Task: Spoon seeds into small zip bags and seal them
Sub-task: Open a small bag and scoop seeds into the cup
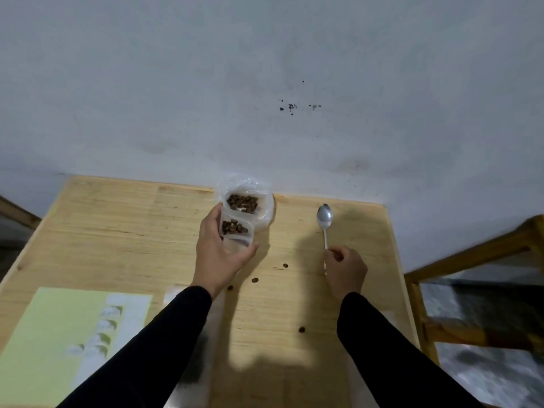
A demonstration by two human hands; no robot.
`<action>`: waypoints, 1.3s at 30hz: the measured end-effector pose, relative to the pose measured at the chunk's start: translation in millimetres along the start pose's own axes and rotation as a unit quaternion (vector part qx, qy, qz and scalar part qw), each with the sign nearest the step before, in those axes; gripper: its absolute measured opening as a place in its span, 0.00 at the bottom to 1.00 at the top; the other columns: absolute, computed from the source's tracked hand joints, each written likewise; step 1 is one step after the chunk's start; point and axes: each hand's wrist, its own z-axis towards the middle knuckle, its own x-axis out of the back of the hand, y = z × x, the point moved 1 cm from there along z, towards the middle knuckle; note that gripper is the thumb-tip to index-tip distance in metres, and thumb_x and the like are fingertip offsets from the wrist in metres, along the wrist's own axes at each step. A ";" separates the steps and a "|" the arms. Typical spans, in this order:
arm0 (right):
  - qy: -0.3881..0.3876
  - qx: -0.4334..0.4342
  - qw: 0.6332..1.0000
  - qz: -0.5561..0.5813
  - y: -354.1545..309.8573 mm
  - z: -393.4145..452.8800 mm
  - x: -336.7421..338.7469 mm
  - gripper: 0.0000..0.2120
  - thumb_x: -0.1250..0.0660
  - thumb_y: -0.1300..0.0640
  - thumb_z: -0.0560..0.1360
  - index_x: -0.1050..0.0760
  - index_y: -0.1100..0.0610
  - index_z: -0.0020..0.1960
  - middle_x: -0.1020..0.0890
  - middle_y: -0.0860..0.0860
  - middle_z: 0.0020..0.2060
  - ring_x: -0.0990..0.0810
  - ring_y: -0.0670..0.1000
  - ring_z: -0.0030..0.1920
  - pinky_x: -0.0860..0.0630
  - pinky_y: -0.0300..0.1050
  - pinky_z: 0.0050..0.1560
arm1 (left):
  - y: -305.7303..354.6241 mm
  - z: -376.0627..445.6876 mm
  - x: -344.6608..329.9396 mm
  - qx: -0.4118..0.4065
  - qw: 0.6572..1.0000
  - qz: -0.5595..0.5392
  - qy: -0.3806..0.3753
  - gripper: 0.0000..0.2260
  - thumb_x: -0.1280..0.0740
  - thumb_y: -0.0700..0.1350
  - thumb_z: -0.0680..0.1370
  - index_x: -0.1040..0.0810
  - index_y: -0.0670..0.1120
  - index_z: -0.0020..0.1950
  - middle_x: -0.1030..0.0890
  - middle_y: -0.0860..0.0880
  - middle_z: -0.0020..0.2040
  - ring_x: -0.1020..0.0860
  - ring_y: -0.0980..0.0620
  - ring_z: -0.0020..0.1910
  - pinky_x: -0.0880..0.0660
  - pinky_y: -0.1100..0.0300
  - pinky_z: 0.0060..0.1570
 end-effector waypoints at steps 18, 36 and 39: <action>-0.175 0.258 0.946 0.093 -181.4 -63.2 41.3 0.07 0.30 0.55 0.73 0.17 0.58 0.43 0.16 0.48 0.38 0.21 0.43 0.37 0.26 0.34 0.41 | 61.9 -0.3 52.5 -0.102 0.990 -0.061 -0.072 0.48 0.20 0.55 0.59 0.39 0.53 0.73 0.34 0.57 0.67 0.34 0.62 0.66 0.38 0.67 0.64; -0.098 0.292 0.930 0.202 -196.6 -136.0 35.2 0.07 0.29 0.63 0.72 0.22 0.51 0.43 0.20 0.43 0.39 0.24 0.38 0.40 0.28 0.29 0.44 | 59.1 2.2 135.9 -0.153 0.973 -0.173 0.025 0.19 0.34 0.38 0.77 0.29 0.64 0.53 0.23 0.54 0.41 0.24 0.55 0.41 0.31 0.75 0.41; -0.070 0.290 0.933 0.202 -200.2 -136.8 34.8 0.10 0.29 0.64 0.72 0.23 0.49 0.41 0.19 0.44 0.38 0.23 0.38 0.39 0.25 0.31 0.44 | 55.0 1.1 138.2 -0.176 0.972 -0.156 0.007 0.18 0.35 0.38 0.78 0.28 0.64 0.50 0.20 0.53 0.42 0.20 0.54 0.42 0.27 0.70 0.42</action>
